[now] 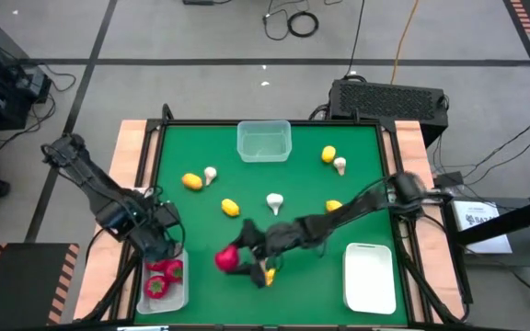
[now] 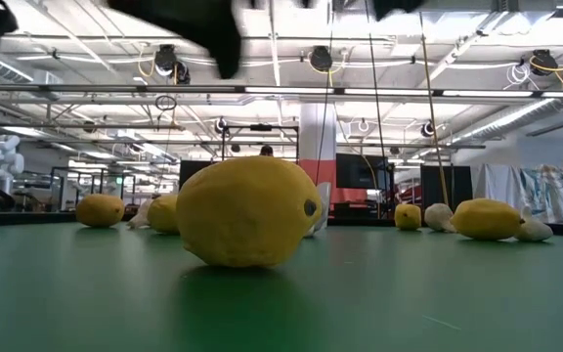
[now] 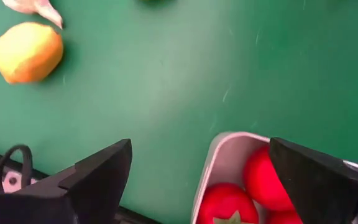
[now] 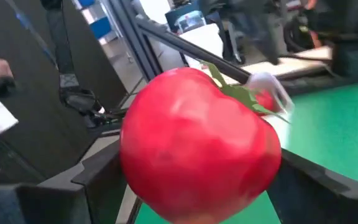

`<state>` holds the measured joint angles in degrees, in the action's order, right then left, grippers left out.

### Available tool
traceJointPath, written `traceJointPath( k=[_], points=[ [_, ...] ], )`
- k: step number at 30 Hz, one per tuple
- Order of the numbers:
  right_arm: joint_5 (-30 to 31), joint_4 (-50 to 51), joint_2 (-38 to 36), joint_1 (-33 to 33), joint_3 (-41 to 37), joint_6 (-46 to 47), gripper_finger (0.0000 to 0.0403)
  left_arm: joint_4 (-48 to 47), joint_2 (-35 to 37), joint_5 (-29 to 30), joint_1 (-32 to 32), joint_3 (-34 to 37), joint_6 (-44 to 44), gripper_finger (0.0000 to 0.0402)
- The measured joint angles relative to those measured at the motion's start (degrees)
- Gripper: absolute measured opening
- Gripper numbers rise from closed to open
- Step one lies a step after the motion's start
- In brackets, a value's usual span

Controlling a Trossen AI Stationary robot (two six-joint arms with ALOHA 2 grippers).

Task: Sort produce into baskets
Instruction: Put the tomato into the gray bin

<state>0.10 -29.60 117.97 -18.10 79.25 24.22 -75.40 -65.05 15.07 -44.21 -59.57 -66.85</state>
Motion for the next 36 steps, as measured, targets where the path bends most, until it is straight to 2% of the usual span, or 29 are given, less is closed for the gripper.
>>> traceJointPath(
  k=[8,12,19,22,32,36],
  points=[
    [-0.1,1.9,18.8,-0.3,27.0,-9.8,0.0313,-4.5,0.0,0.4,-4.5,0.0,-7.2,0.0384],
    [-0.2,4.2,27.4,0.1,39.2,-14.9,0.0313,-4.7,0.0,0.7,-5.1,0.0,-7.9,0.0384],
    [-0.3,4.9,39.5,0.2,55.3,-16.5,0.0313,-8.2,0.0,0.6,-5.0,0.0,-9.1,0.0384],
    [-0.1,1.8,40.5,0.2,55.1,-17.0,0.0313,-9.4,0.0,0.6,-5.1,0.0,-9.9,0.0384],
    [-0.1,3.2,40.4,0.0,55.1,-19.3,0.0314,-9.6,0.0,1.8,-5.1,0.0,-10.9,0.0384],
    [-0.1,2.7,40.8,0.0,55.1,-18.9,0.0327,-9.1,0.0,1.9,-5.0,0.0,-10.9,0.0384]
  ],
)
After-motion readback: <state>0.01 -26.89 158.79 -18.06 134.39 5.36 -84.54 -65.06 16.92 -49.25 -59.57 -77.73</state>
